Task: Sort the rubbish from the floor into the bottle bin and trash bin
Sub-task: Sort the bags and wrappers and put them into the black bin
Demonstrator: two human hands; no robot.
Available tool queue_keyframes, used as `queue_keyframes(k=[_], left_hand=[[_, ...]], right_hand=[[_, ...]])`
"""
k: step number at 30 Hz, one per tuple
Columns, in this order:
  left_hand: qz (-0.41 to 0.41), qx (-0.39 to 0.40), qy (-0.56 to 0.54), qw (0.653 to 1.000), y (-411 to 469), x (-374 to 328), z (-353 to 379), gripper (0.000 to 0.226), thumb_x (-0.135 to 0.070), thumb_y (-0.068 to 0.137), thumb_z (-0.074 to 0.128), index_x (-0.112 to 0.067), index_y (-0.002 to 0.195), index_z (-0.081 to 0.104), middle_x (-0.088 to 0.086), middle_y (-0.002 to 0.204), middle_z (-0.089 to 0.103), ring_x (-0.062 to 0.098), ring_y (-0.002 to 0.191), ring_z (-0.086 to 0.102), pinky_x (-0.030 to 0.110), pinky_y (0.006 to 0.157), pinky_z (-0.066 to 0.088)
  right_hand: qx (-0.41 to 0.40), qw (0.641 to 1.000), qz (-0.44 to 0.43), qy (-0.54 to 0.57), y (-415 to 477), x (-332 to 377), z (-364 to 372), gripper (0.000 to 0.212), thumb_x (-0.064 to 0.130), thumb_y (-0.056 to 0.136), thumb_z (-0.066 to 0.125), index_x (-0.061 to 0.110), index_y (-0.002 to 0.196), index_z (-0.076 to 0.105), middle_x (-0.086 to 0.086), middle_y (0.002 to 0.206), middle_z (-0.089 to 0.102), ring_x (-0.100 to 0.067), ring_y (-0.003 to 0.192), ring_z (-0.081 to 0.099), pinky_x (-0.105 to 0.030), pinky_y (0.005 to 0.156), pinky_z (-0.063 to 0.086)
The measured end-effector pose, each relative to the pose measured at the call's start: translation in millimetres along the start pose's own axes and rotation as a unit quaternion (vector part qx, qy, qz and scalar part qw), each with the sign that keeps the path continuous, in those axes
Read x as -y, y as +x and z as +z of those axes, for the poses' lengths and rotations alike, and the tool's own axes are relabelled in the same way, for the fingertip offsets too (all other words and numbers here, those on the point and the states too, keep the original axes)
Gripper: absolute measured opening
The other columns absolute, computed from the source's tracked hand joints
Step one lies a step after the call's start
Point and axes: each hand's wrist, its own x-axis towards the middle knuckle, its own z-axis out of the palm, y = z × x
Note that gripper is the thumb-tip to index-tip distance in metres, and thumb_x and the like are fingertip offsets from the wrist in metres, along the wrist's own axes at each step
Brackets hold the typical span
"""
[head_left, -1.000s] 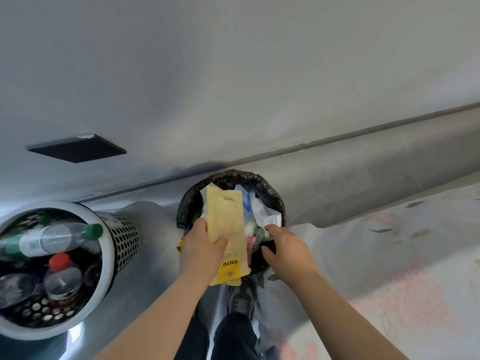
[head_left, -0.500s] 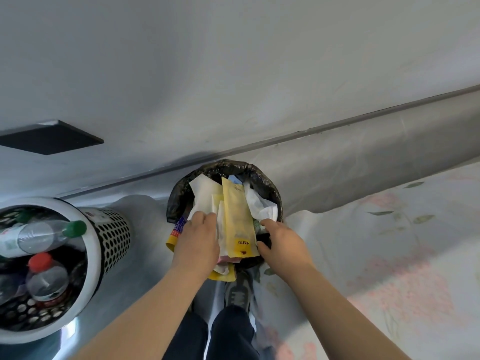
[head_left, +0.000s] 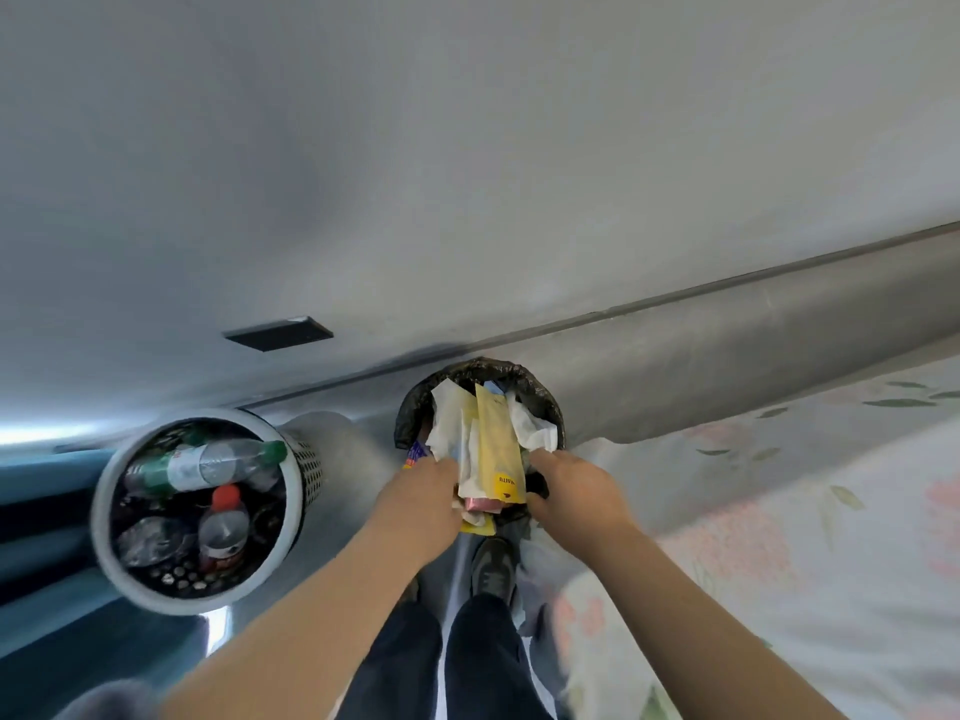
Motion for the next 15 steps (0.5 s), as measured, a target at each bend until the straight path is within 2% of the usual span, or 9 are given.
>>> queue_keyframes(k=[2, 4, 6, 8, 11, 15], left_hand=[[0.002, -0.007, 0.003, 1.000, -30.9, -6.7, -27.0, 0.010, -0.018, 0.087, 0.044, -0.019, 0.096, 0.048, 0.005, 0.100, 0.054, 0.024, 0.090, 0.056, 0.029, 0.067, 0.038], [0.005, -0.008, 0.006, 1.000, -64.7, -12.7, -50.8, 0.022, -0.020, 0.089, 0.046, -0.018, 0.111, 0.051, 0.006, 0.110, 0.053, 0.027, 0.101, 0.057, 0.031, 0.075, 0.042], [0.001, -0.017, 0.002, 1.000, -96.3, -16.2, -75.6, 0.030, -0.023, 0.091, 0.047, -0.017, 0.120, 0.049, 0.007, 0.117, 0.053, 0.027, 0.106, 0.056, 0.032, 0.084, 0.044], [-0.005, -0.031, -0.015, 0.999, -127.0, -18.8, -95.9, 0.031, -0.025, 0.091, 0.048, -0.014, 0.120, 0.048, 0.007, 0.118, 0.054, 0.025, 0.106, 0.055, 0.033, 0.088, 0.046], [-0.028, -0.067, -0.073, 0.995, -174.0, -22.5, -121.1, 0.032, -0.027, 0.092, 0.049, -0.015, 0.122, 0.049, 0.005, 0.120, 0.053, 0.023, 0.108, 0.055, 0.033, 0.091, 0.046], [-0.033, -0.111, -0.118, 0.986, -235.0, -24.2, -147.1, 0.036, -0.031, 0.093, 0.051, -0.018, 0.126, 0.046, 0.003, 0.125, 0.052, 0.022, 0.112, 0.054, 0.031, 0.093, 0.043]], right_hand=[[-0.002, 1.000, -0.004, -0.002, -28.1, 19.6, -25.8, 0.026, 0.036, 0.088, 0.053, 0.023, 0.111, 0.056, -0.003, 0.104, 0.061, -0.026, 0.095, 0.061, -0.034, 0.073, 0.051], [-0.003, 1.000, -0.007, 0.003, -58.0, 40.3, -48.9, 0.031, 0.044, 0.088, 0.053, 0.025, 0.112, 0.058, -0.002, 0.103, 0.063, -0.024, 0.095, 0.062, -0.033, 0.074, 0.051], [-0.015, 1.000, -0.013, 0.001, -84.0, 60.4, -71.5, 0.030, 0.042, 0.088, 0.053, 0.024, 0.111, 0.058, -0.001, 0.104, 0.064, -0.023, 0.096, 0.062, -0.032, 0.075, 0.050], [-0.032, 0.999, -0.027, -0.002, -107.8, 80.8, -89.9, 0.030, 0.037, 0.089, 0.054, 0.023, 0.115, 0.057, -0.001, 0.110, 0.064, -0.023, 0.100, 0.062, -0.033, 0.078, 0.051], [-0.049, 0.998, -0.045, 0.015, -140.7, 111.9, -117.3, 0.038, 0.032, 0.090, 0.055, 0.026, 0.128, 0.053, 0.002, 0.122, 0.061, -0.019, 0.107, 0.061, -0.033, 0.085, 0.051], [-0.082, 0.993, -0.078, 0.029, -179.0, 149.5, -153.0, 0.040, 0.031, 0.090, 0.056, 0.028, 0.129, 0.052, 0.005, 0.122, 0.062, -0.016, 0.108, 0.059, -0.030, 0.087, 0.050]])
